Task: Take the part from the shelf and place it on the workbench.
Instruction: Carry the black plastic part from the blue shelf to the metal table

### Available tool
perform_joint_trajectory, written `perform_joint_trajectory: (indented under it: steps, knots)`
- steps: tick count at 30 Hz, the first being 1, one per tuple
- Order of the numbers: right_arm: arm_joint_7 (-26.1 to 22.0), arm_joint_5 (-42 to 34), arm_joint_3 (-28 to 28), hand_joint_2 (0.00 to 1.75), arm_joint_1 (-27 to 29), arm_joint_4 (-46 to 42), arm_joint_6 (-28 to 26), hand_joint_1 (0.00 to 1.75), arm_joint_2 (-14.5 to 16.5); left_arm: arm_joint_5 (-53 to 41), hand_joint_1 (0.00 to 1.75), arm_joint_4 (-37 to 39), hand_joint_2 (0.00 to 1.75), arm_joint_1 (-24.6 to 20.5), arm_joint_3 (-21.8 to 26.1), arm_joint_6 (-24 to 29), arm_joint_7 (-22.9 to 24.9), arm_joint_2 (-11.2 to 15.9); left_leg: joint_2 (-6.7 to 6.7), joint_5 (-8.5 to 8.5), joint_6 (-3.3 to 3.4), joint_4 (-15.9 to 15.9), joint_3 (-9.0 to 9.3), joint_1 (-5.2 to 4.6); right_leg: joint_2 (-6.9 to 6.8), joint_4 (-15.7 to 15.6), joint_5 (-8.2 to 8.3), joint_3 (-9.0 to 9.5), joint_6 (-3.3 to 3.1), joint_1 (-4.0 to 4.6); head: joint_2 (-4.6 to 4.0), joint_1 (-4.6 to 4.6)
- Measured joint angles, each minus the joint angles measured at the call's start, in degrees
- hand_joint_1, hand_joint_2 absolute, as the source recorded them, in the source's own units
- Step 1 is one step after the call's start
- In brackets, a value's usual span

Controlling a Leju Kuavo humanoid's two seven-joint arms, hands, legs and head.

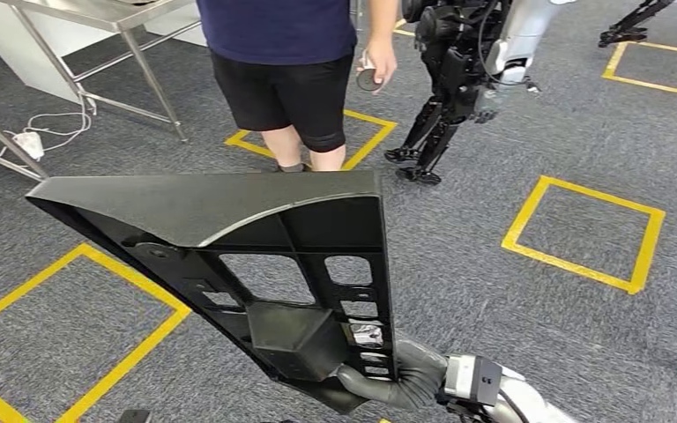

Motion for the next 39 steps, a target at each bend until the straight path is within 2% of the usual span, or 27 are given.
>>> perform_joint_trajectory:
  steps: [2, 3, 5, 7, 8, 10, 11, 12, 13, 14, 15, 16, 18, 20, 22, 24, 25, 27, 28, 29, 30, 31, 33, 34, 35, 37, 39]
  knots:
    - [0.00, -0.07, 0.01, 1.75, -0.19, 0.01, 0.19, 1.75, 0.01, 0.01, 0.00, 0.00, 1.75, 0.02, 0.02, 0.01, -0.09, -0.01, 1.97, 3.89, 0.05, -7.44, 3.74, -0.08, -1.10, 0.05, -0.51, 0.57, 0.53, 0.05, 0.00, -0.01]
    - [0.01, -0.11, 0.01, 1.75, -0.30, 0.01, 0.29, 1.75, 0.01, 0.01, 0.00, 0.01, 1.75, -0.04, 0.02, 0.01, -0.16, -0.01, 3.10, 4.93, 0.33, -10.45, 5.21, -0.25, -1.54, 0.13, -0.75, 0.76, 0.83, 0.18, 0.00, 0.00]
    - [0.03, -0.17, 0.02, 1.75, -0.48, 0.03, 0.45, 1.75, 0.01, 0.02, 0.00, 0.01, 1.75, -0.11, 0.02, 0.01, -0.25, -0.03, 4.23, 5.03, 1.08, -12.70, 6.18, -0.71, -2.45, 0.19, -1.06, 1.02, 1.34, 0.46, 0.00, 0.02]
    - [0.06, -0.19, 0.02, 1.75, -0.61, 0.04, 0.58, 1.75, 0.02, 0.03, 0.00, 0.01, 1.75, 0.09, 0.03, 0.01, -0.28, -0.04, 3.35, 5.04, 1.90, -12.98, 6.20, -0.73, -3.32, 0.09, -1.37, 1.39, 1.83, 0.37, 0.00, 0.03]
    - [0.07, -0.20, 0.02, 1.75, -0.66, 0.03, 0.62, 1.75, 0.02, 0.04, 0.00, 0.01, 1.75, 0.17, 0.03, 0.01, -0.32, -0.04, 2.87, 5.11, 2.27, -13.14, 6.30, -0.65, -2.83, 0.49, -1.90, 1.45, 2.08, 0.23, 0.00, 0.04]
    - [0.06, -0.24, 0.01, 1.75, -0.69, 0.03, 0.68, 1.75, 0.01, 0.07, 0.00, 0.01, 1.75, 0.07, 0.05, 0.01, -0.42, -0.03, 1.91, 5.28, 2.93, -13.42, 6.49, -0.41, -0.27, 4.61, -4.64, -0.18, 2.34, 0.04, 0.00, 0.12]
    - [0.06, -0.26, 0.01, 1.75, -0.64, 0.08, 0.69, 1.75, -0.03, 0.08, 0.00, 0.01, 1.75, -0.05, 0.07, -0.02, -0.50, -0.05, 1.36, 5.28, 3.11, -13.43, 6.49, -0.43, 1.18, 8.36, -6.49, -1.95, 2.32, 0.03, 0.00, 0.15]
    - [0.06, -0.27, 0.01, 1.75, -0.55, 0.17, 0.70, 1.75, -0.06, 0.08, 0.00, 0.01, 1.75, -0.14, 0.07, -0.07, -0.54, -0.09, 0.77, 5.26, 3.23, -13.42, 6.48, -0.47, 1.97, 12.35, -8.09, -4.00, 2.30, 0.04, 0.00, 0.18]
    - [0.07, -0.26, 0.02, 1.75, -0.46, 0.26, 0.71, 1.75, -0.09, 0.08, 0.00, 0.01, 1.75, -0.17, 0.07, -0.12, -0.58, -0.13, 0.15, 5.25, 3.27, -13.41, 6.50, -0.51, 2.28, 15.30, -8.82, -5.65, 2.27, 0.07, 0.00, 0.17]
    - [0.08, -0.26, 0.02, 1.75, -0.41, 0.35, 0.71, 1.75, -0.12, 0.08, 0.00, 0.01, 1.75, -0.16, 0.07, -0.15, -0.60, -0.16, -0.52, 5.23, 3.29, -13.39, 6.55, -0.54, 2.43, 16.36, -8.41, -6.50, 2.24, 0.10, 0.00, 0.17]
    - [0.08, -0.25, 0.02, 1.75, -0.42, 0.40, 0.71, 1.75, -0.12, 0.07, 0.00, 0.01, 1.75, -0.15, 0.07, -0.16, -0.61, -0.18, -1.21, 5.22, 3.27, -13.37, 6.65, -0.55, 2.57, 15.04, -6.81, -6.25, 2.18, 0.09, 0.00, 0.17]
    - [0.09, -0.23, 0.02, 1.75, -0.45, 0.42, 0.71, 1.75, -0.12, 0.07, 0.00, 0.01, 1.75, -0.16, 0.07, -0.17, -0.62, -0.21, -1.91, 5.19, 3.22, -13.35, 6.79, -0.53, 2.94, 11.85, -4.48, -5.10, 2.10, 0.07, 0.00, 0.17]
    - [0.09, -0.20, 0.01, 1.75, -0.55, 0.43, 0.71, 1.75, -0.13, 0.05, 0.00, 0.01, 1.75, -0.28, 0.07, -0.20, -0.65, -0.26, -3.25, 5.06, 2.94, -13.20, 6.82, -0.53, 5.34, 4.40, -0.72, -2.12, 1.90, -0.09, 0.00, 0.17]
    - [0.10, -0.15, 0.02, 1.75, -0.62, 0.45, 0.71, 1.75, -0.14, 0.05, 0.00, 0.01, 1.75, -0.36, 0.07, -0.23, -0.71, -0.29, -4.40, 5.10, 2.38, -13.07, 6.43, -0.46, 7.09, 1.10, 0.04, -0.85, 1.71, -0.09, 0.00, 0.16]
    - [0.12, -0.13, 0.03, 1.75, -0.71, 0.45, 0.71, 1.75, -0.10, 0.05, 0.00, 0.01, 1.75, -0.22, 0.07, -0.23, -0.75, -0.29, -5.42, 5.24, 1.75, -13.16, 6.17, -0.28, 6.32, 0.71, -0.08, -0.70, 1.35, -0.03, 0.00, 0.16]
    - [0.11, -0.14, 0.03, 1.75, -0.85, 0.42, 0.71, 1.75, -0.01, 0.05, 0.00, 0.01, 1.75, -0.14, 0.07, -0.23, -0.76, -0.32, -4.30, 4.27, 1.18, -12.02, 5.69, -0.37, 5.01, 0.36, 0.04, -0.40, 0.77, -0.21, 0.00, 0.14]
    - [0.11, -0.14, 0.03, 1.75, -0.90, 0.40, 0.71, 1.75, 0.04, 0.05, 0.00, 0.01, 1.75, -0.23, 0.07, -0.23, -0.76, -0.33, -3.10, 2.95, 0.90, -9.96, 4.78, -0.42, 4.20, 0.20, 0.07, -0.25, 0.48, -0.31, 0.00, 0.13]
    - [0.12, -0.11, 0.03, 1.75, -0.92, 0.40, 0.73, 1.75, 0.04, 0.07, 0.00, 0.01, 1.75, -0.46, 0.07, -0.23, -0.78, -0.35, -0.88, -0.61, 0.41, -2.76, 1.37, -0.36, 2.59, 0.20, -0.11, -0.12, 0.13, -0.16, 0.00, 0.10]
    - [0.13, -0.09, 0.04, 1.75, -0.97, 0.42, 0.78, 1.75, 0.04, 0.10, 0.00, 0.01, 1.75, -0.49, 0.07, -0.23, -0.78, -0.35, -0.49, -1.80, 0.24, 0.61, -0.26, -0.29, 1.78, 0.21, -0.21, -0.07, 0.07, -0.11, 0.00, 0.10]
    - [0.14, -0.07, 0.05, 1.75, -1.10, 0.44, 0.84, 1.75, 0.04, 0.14, 0.00, 0.01, 1.75, -0.45, 0.08, -0.23, -0.78, -0.35, -0.30, -1.99, 0.15, 2.36, -1.11, -0.26, 1.06, 0.23, -0.34, 0.01, 0.07, -0.08, 0.00, 0.11]
    - [0.16, -0.05, 0.07, 1.75, -1.32, 0.44, 0.90, 1.75, 0.05, 0.19, 0.00, 0.01, 1.75, -0.38, 0.08, -0.23, -0.78, -0.35, -0.15, -0.97, 0.16, 1.70, -0.78, -0.25, 0.41, 0.24, -0.50, 0.17, 0.12, -0.07, 0.00, 0.11]
    - [0.20, -0.04, 0.08, 1.75, -1.60, 0.44, 0.96, 1.75, 0.05, 0.25, 0.00, 0.01, 1.75, -0.34, 0.09, -0.23, -0.78, -0.35, 0.17, 0.92, 0.27, -1.15, 0.67, -0.26, -0.18, 0.24, -0.69, 0.44, 0.24, -0.07, 0.00, 0.11]
    - [0.31, -0.03, 0.07, 1.75, -2.21, 0.43, 0.97, 1.75, 0.05, 0.42, 0.00, 0.01, 1.75, -0.41, 0.11, -0.23, -0.79, -0.35, 2.29, 4.38, 0.85, -8.74, 4.52, -0.65, -1.23, 0.25, -1.17, 1.05, 0.60, 0.06, 0.00, 0.10]
    - [0.37, -0.03, 0.07, 1.75, -2.43, 0.42, 0.97, 1.75, 0.04, 0.50, 0.00, 0.01, 1.75, -0.54, 0.13, -0.23, -0.80, -0.35, 3.35, 5.08, 1.28, -11.28, 5.77, -0.92, -1.68, 0.28, -1.37, 1.21, 0.82, 0.18, 0.00, 0.11]
    - [0.43, -0.03, 0.07, 1.75, -2.58, 0.42, 0.97, 1.75, 0.02, 0.58, 0.00, 0.01, 1.75, -0.63, 0.13, -0.23, -0.80, -0.35, 4.08, 5.13, 1.66, -12.48, 6.28, -1.19, -2.11, 0.30, -1.51, 1.30, 1.04, 0.30, 0.00, 0.12]
    - [0.51, -0.03, 0.05, 1.75, -2.77, 0.42, 0.98, 1.75, 0.00, 0.66, 0.00, 0.01, 1.75, -0.62, 0.19, -0.23, -0.82, -0.35, 3.60, 4.85, 2.27, -12.78, 6.18, -1.40, -3.06, 0.24, -1.68, 1.43, 1.50, 0.40, 0.00, 0.14]
    - [0.54, -0.03, 0.03, 1.75, -3.00, 0.38, 1.00, 1.75, -0.02, 0.70, 0.00, 0.01, 1.75, -0.50, 0.26, -0.21, -0.84, -0.34, 2.66, 5.00, 2.81, -13.07, 6.26, -1.17, -1.99, 1.04, -2.65, 1.38, 2.00, 0.25, 0.00, 0.15]
